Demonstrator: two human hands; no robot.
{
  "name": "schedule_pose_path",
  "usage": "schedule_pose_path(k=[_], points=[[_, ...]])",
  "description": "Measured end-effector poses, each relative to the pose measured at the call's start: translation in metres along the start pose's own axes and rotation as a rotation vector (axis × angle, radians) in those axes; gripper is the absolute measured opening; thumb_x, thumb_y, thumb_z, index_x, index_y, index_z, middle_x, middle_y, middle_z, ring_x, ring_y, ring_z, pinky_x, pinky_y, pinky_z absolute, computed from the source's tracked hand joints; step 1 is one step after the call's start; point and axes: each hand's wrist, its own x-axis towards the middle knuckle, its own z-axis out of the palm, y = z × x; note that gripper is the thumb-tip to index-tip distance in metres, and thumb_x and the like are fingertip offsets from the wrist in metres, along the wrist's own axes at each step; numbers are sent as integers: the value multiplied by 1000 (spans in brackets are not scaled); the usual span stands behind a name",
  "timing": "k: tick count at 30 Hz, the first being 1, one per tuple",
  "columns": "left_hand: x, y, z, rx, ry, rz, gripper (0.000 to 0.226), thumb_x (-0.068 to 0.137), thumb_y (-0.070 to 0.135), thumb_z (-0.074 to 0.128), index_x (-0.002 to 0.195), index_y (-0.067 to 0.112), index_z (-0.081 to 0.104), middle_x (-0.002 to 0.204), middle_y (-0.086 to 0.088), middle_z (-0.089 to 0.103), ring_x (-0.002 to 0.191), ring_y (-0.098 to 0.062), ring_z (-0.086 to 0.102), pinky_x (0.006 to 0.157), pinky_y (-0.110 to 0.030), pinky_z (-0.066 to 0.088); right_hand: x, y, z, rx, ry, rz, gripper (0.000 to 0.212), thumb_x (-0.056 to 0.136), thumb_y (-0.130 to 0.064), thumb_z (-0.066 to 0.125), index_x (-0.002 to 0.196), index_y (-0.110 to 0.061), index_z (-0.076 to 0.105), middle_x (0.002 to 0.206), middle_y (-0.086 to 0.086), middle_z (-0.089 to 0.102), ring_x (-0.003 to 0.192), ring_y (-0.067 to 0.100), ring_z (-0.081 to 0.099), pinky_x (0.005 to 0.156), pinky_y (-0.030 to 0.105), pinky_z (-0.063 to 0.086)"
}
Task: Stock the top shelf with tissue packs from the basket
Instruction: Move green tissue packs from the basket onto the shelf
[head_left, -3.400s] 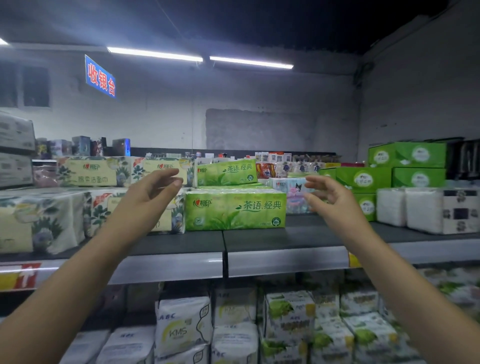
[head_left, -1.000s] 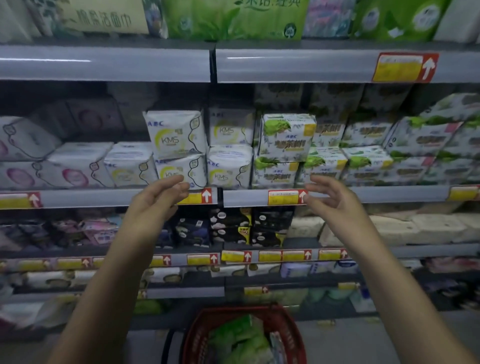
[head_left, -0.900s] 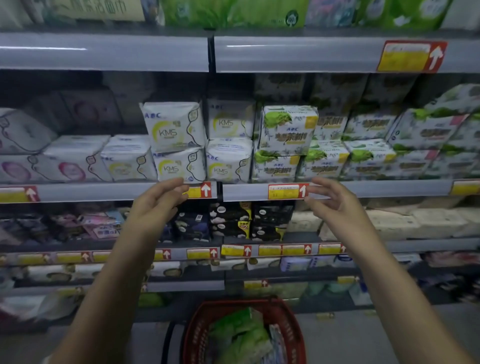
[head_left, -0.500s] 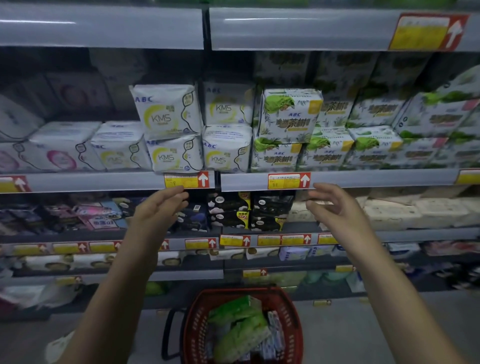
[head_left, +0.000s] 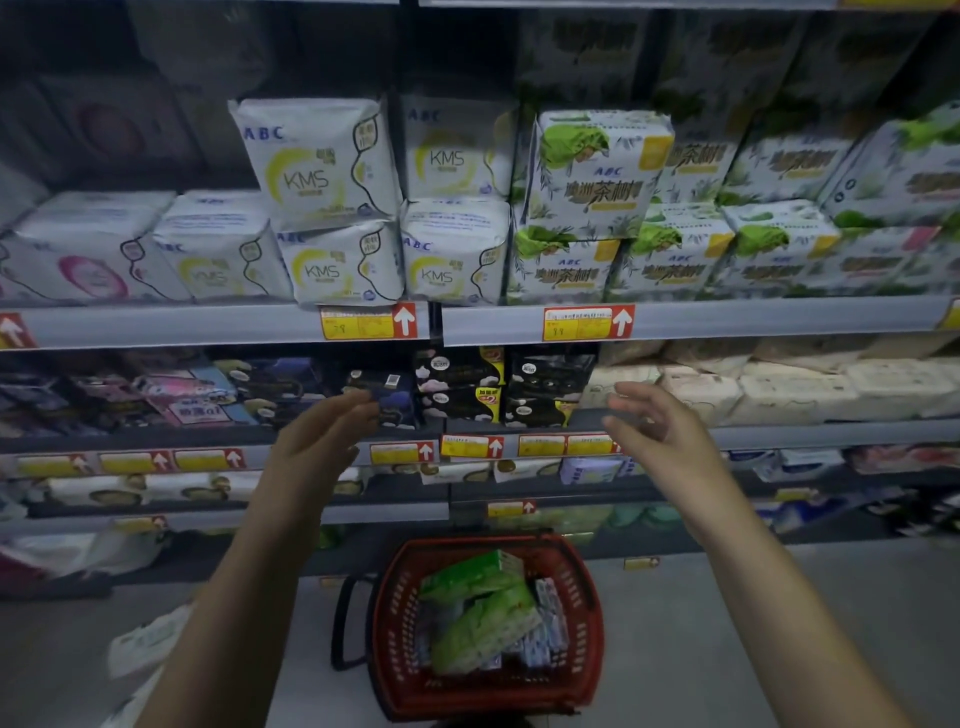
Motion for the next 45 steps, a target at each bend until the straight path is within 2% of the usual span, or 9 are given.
schedule_pose_path(k=[6,10,16,22,30,34,38,41,45], points=[[0,-31,3,14,16,-79,12,92,27,60,103,31,63,115,2,67,111,-13,61,103,-39,44,0,29,12,0,-20,72,33,90,-11,62,121,-20,52,115,-2,60,81,-2,60,72,16,46],[-3,-56,5,-30,27,-155,14,96,22,55,107,25,62,116,-4,67,113,-20,59,101,-37,43,-4,50,20,8,-31,127,30,90,-11,62,115,-22,53,110,-3,61,83,-3,57,71,15,44],[-7,-91,1,-87,24,-223,58,50,55,63,98,23,65,102,0,68,101,-20,63,88,-33,45,-11,84,35,12,-45,226,30,89,-4,62,115,-18,53,110,2,61,85,-1,57,69,7,43],[-8,-107,-14,-68,58,-251,69,57,51,64,117,16,62,106,1,68,100,-10,62,86,-28,44,-15,107,45,-25,-76,290,34,89,-4,61,122,-10,53,106,1,59,79,-4,55,62,5,43],[-15,-136,-13,-73,125,-355,10,92,18,60,101,19,64,106,-3,67,103,-21,61,90,-33,42,-18,133,59,-17,-115,355,28,88,-6,63,111,-20,54,101,-5,61,86,-3,56,70,11,44],[-11,-148,-4,-50,134,-389,8,92,19,61,93,27,64,102,3,67,104,-19,59,94,-36,42,-21,146,65,-11,-161,398,29,90,-9,62,113,-22,52,99,-12,59,89,-3,56,70,10,43],[-4,-162,4,-70,115,-424,22,73,33,63,95,28,65,101,6,67,99,-10,60,83,-23,44,-19,164,67,-7,-125,428,25,88,-7,63,108,-21,55,99,-5,62,89,7,59,74,18,46],[4,-176,11,-54,126,-442,11,89,13,65,95,23,66,98,3,68,91,-9,63,72,-17,47,-22,178,68,-13,-135,457,23,88,-8,64,97,-28,56,100,-7,62,88,5,59,75,18,46],[13,-193,24,-15,106,-428,16,94,5,56,93,18,65,88,7,67,67,7,65,56,-7,48,-23,206,72,-5,-122,513,22,88,-11,65,108,-20,60,109,-1,64,100,15,61,80,23,47]])
